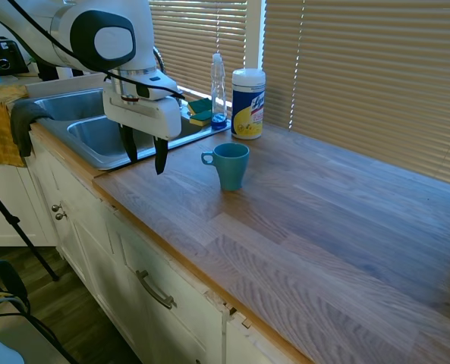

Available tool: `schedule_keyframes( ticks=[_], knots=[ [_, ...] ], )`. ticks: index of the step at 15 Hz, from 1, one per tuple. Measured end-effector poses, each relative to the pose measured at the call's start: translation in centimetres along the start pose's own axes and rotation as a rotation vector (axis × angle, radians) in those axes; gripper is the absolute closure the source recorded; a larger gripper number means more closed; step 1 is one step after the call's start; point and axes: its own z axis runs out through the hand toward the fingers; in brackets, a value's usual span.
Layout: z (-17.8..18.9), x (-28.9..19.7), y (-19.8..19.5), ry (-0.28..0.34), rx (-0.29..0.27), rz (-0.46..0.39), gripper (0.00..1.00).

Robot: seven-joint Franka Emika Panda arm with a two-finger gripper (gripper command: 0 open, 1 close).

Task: Put the mug in the sink

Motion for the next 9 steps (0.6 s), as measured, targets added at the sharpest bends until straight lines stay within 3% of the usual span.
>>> schedule_keyframes(
  ticks=[3,5,9],
  knots=[
    [-0.1,0.0,-0.1,0.001,0.004,0.001,0.0],
    [-1.1,0.3,-0.5,0.005,0.038,0.02,0.0],
    [-4.2,3.2,0.5,0.022,0.116,0.134,0.0]
  ],
)
